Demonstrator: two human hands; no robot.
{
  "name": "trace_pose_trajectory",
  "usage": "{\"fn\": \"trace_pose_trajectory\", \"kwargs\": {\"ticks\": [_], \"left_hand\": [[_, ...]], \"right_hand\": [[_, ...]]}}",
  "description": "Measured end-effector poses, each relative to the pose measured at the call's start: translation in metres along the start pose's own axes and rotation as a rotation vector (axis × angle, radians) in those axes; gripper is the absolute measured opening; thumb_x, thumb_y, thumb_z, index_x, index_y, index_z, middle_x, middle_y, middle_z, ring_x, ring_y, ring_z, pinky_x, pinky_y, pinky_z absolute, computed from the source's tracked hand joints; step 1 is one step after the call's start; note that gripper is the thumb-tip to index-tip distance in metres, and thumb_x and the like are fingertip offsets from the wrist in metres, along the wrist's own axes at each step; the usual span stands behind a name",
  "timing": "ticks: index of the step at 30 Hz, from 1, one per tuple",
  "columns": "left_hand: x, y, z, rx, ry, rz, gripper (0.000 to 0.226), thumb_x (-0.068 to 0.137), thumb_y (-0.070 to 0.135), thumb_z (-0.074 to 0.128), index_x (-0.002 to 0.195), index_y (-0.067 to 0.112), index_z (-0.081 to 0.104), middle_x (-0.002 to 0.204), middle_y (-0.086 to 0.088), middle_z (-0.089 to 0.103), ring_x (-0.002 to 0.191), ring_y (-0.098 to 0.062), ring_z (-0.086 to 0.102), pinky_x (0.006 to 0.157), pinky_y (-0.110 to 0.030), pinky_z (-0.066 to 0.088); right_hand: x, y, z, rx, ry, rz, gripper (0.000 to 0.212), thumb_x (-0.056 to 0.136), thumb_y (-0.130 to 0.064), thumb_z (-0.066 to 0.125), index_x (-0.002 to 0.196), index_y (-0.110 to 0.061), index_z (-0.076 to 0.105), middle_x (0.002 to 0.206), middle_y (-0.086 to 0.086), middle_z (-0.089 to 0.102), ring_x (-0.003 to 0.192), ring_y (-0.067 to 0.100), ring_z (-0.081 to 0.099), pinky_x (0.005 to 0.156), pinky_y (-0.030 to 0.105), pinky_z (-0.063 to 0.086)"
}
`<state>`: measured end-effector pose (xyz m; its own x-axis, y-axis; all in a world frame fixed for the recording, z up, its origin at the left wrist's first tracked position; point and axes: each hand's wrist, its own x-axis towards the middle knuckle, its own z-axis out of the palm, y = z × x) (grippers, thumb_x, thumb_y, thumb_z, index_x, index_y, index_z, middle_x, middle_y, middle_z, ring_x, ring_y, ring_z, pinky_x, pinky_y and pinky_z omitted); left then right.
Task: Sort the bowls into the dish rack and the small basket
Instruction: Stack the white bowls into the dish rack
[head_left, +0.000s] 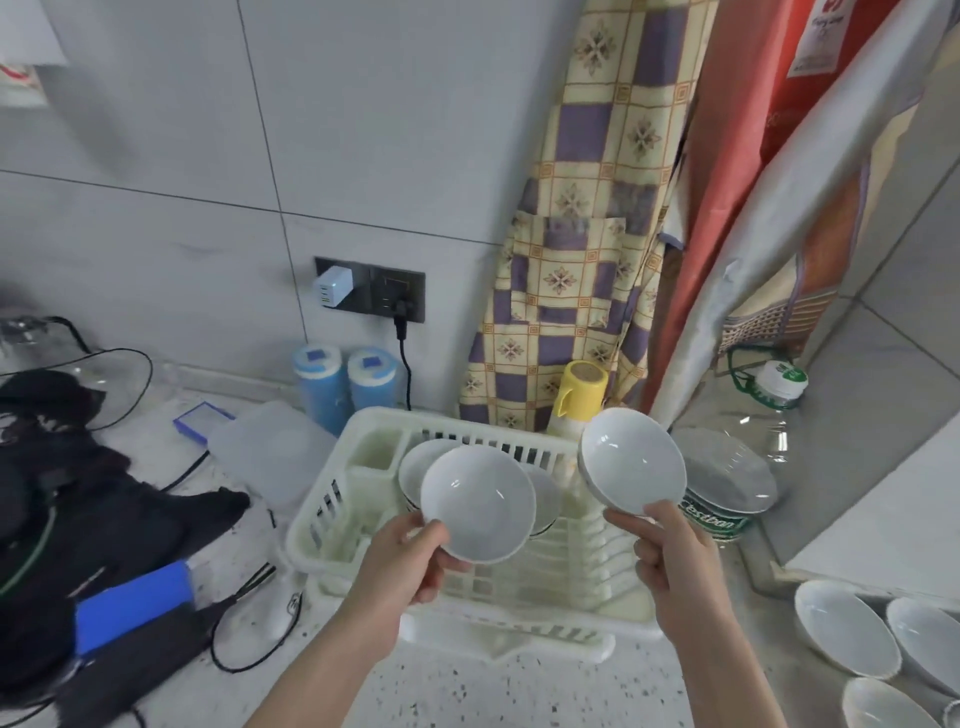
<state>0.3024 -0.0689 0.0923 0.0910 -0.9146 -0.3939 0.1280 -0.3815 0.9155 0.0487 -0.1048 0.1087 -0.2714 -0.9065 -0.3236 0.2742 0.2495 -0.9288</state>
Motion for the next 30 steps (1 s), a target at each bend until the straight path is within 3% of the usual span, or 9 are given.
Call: {"fn": "trace_pose_trajectory", "kwargs": {"ticks": [11,17,20,24,30], "left_hand": [[0.071,0.007,-0.045,-0.051,0.08,0.017,0.02,0.089,0.01,0.05,0.105,0.003,0.06,0.079,-0.018,0.076,0.042,-0.009,0.039,0.046,-0.024,0.03],[0.105,0.008,-0.038,-0.094,0.039,0.005,0.023,0.086,0.014,0.052,0.105,0.003,0.061,0.079,-0.019,0.075,0.044,-0.01,0.039,0.048,-0.025,0.029],[0.118,0.008,-0.031,-0.109,0.019,-0.01,0.028,0.079,0.021,0.055,0.102,0.005,0.06,0.079,-0.017,0.076,0.046,-0.01,0.04,0.05,-0.024,0.029],[0.134,0.005,-0.027,-0.166,0.003,-0.017,0.019,0.084,0.015,0.054,0.1,0.007,0.06,0.077,-0.019,0.075,0.047,-0.009,0.04,0.045,-0.022,0.032],[0.146,-0.005,-0.03,-0.245,-0.007,-0.017,0.013,0.091,0.009,0.048,0.098,0.01,0.059,0.074,-0.02,0.074,0.045,-0.008,0.041,0.04,-0.018,0.035]], "right_hand": [[0.049,0.046,0.058,-0.242,0.088,0.086,0.019,0.09,-0.015,0.048,0.097,-0.007,0.063,0.075,0.014,0.075,0.037,0.008,0.023,0.033,0.018,0.021],[0.068,0.067,0.067,-0.39,0.109,0.071,0.024,0.09,-0.017,0.044,0.092,-0.006,0.064,0.065,0.004,0.073,0.05,0.013,0.03,0.038,0.021,0.027],[0.072,0.076,0.069,-0.428,0.106,0.06,0.024,0.09,-0.015,0.044,0.083,-0.006,0.065,0.063,0.002,0.073,0.054,0.014,0.036,0.049,0.024,0.03],[0.077,0.085,0.07,-0.446,0.112,0.035,0.028,0.09,-0.014,0.045,0.072,-0.007,0.066,0.068,0.004,0.073,0.057,0.012,0.04,0.054,0.026,0.03],[0.079,0.092,0.07,-0.517,0.096,-0.023,0.027,0.091,-0.013,0.045,0.078,-0.011,0.069,0.06,-0.003,0.071,0.067,0.012,0.051,0.058,0.029,0.036]]}}
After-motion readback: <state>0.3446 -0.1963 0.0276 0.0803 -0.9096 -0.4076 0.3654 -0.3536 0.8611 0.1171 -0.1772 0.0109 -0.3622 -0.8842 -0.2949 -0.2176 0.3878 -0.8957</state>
